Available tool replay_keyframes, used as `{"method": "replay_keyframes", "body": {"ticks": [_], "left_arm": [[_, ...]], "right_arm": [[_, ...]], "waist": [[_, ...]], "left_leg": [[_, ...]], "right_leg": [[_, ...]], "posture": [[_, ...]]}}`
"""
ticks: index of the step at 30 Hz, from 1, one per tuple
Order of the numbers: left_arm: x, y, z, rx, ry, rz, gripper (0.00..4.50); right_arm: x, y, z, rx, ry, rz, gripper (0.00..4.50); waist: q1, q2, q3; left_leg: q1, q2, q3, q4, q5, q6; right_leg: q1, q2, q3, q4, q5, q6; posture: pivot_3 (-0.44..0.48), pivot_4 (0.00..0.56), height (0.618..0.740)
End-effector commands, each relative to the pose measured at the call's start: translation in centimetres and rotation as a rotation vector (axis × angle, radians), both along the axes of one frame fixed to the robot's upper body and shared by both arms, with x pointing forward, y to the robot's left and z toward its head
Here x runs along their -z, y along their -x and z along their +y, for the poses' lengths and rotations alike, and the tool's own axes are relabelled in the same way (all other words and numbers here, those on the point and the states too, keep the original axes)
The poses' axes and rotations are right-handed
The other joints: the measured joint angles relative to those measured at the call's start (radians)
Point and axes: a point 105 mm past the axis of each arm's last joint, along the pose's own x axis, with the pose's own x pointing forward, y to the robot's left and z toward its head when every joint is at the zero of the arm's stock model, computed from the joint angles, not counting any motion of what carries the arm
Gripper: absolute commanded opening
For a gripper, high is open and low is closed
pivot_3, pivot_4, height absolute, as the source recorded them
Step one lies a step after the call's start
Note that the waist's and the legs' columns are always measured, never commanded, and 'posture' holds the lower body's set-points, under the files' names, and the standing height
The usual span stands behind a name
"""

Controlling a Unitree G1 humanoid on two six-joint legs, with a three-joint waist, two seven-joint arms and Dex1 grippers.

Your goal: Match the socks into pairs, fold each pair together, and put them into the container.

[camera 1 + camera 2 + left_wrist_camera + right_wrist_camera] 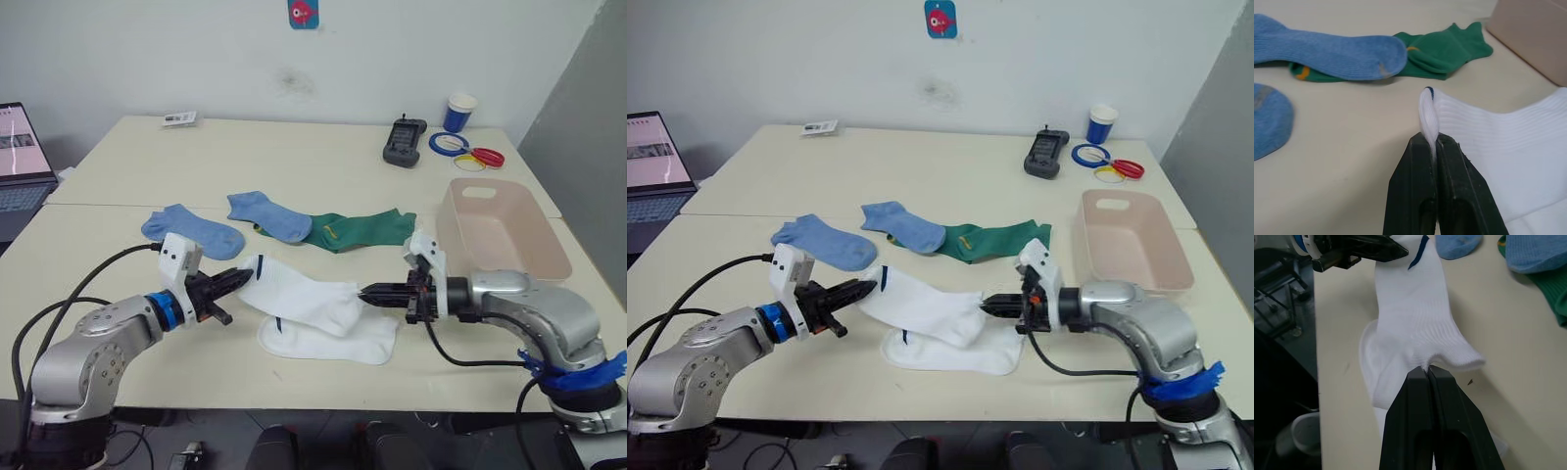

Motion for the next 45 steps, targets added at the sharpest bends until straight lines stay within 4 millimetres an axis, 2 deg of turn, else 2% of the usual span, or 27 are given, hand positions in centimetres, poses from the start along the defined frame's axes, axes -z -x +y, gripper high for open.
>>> {"method": "replay_keyframes", "body": {"ticks": [1,6,12,16,26,35,45], "left_arm": [[-0.6,1.8,-2.0,0.053,0.034,-0.013,0.02],[1.1,3.3,-4.0,0.011,0.071,0.012,0.02],[2.9,3.6,-4.2,-0.073,0.075,0.004,0.02],[3.4,3.5,-3.8,-0.099,0.059,-0.009,0.02],[4.4,4.2,-3.1,-0.093,0.04,0.024,0.02],[5.5,4.6,-3.4,-0.088,0.025,0.031,0.02],[5.6,5.3,-3.6,-0.121,0.047,0.006,0.02]], "right_arm": [[-1.2,1.1,-1.1,-0.031,-0.027,0.014,0.0],[0.3,2.1,-2.9,-0.048,0.029,0.084,0.0],[1.9,1.5,-4.0,-0.025,0.077,0.088,0.0],[2.3,0.6,-4.1,-0.013,0.073,0.075,0.0],[3.0,0.2,-4.0,-0.034,0.091,0.08,0.0],[3.5,-0.8,-3.9,-0.057,0.127,0.064,0.0],[3.6,-1.6,-3.6,-0.087,0.142,0.05,0.0]], "waist": [[0.0,0.0,0.0],[0.001,0.0,0.0],[-0.001,0.0,0.0],[0.0,0.0,0.0],[0.0,0.0,0.0],[0.0,0.0,0.0],[0.0,0.0,0.001]], "left_leg": [[0.0,0.0,0.0,0.0,0.0,0.0],[0.0,-0.001,0.0,0.0,0.0,0.0],[0.001,-0.002,0.0,0.0,0.0,0.0],[0.001,-0.002,0.0,0.0,0.0,0.0],[0.001,-0.002,0.0,0.0,0.0,0.0],[0.001,-0.002,0.0,0.0,0.0,0.0],[0.001,-0.002,0.0,0.0,0.0,0.0]], "right_leg": [[0.0,0.0,0.0,0.0,0.0,0.0],[0.0,0.0,0.001,0.0,0.0,0.0],[0.001,0.002,0.0,0.0,0.0,0.0],[0.0,0.002,0.0,0.0,0.0,0.0],[0.0,0.002,0.0,0.0,0.0,0.0],[0.0,0.002,0.0,0.0,-0.001,-0.001],[0.0,0.001,0.0,0.0,-0.001,-0.001]], "posture": [[0.0,0.15,0.74],[0.0,0.15,0.74],[0.0,0.15,0.74],[0.0,0.15,0.74],[0.0,0.15,0.74],[0.0,0.15,0.74],[0.0,0.15,0.74]]}}
